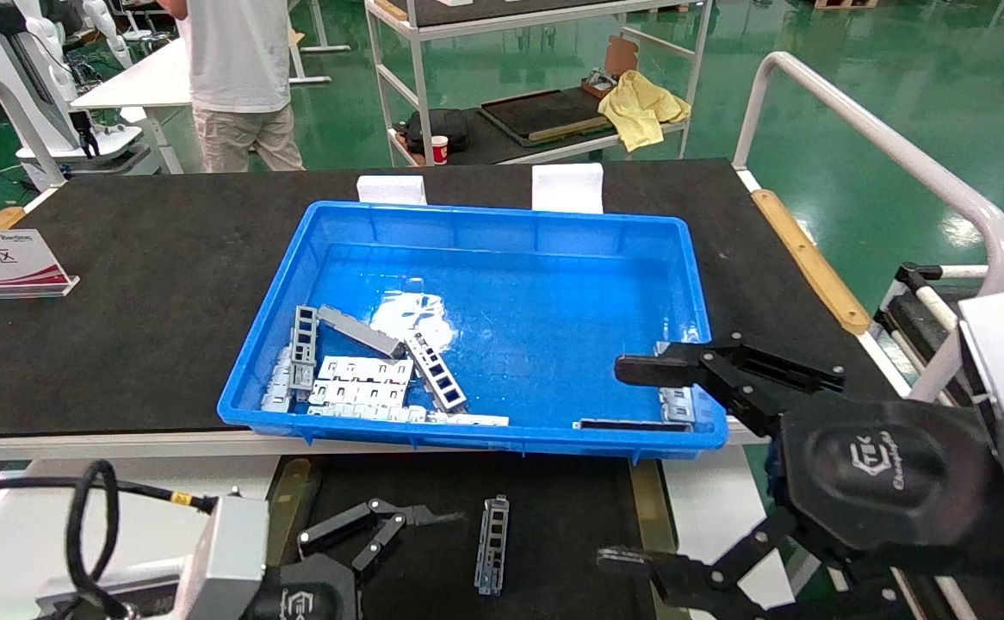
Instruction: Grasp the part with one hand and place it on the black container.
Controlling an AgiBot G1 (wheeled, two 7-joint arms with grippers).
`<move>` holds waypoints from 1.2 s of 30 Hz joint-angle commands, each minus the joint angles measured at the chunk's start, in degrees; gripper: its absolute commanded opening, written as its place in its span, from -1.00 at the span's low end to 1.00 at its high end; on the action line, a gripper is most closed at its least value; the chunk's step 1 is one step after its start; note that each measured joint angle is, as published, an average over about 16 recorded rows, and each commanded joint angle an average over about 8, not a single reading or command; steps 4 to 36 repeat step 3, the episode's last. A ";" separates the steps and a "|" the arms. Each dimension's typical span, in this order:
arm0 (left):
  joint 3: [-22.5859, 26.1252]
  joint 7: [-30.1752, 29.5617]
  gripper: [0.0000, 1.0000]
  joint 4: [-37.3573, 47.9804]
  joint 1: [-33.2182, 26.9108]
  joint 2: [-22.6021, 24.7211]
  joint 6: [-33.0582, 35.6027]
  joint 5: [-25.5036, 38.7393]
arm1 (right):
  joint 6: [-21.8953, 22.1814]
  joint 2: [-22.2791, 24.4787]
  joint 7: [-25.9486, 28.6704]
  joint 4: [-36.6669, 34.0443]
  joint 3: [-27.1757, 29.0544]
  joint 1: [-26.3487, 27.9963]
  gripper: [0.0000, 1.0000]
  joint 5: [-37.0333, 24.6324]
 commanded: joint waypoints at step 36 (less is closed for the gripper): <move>-0.50 -0.41 1.00 0.00 -1.15 -0.12 2.13 -1.13 | 0.00 0.00 0.00 0.00 0.00 0.00 1.00 0.00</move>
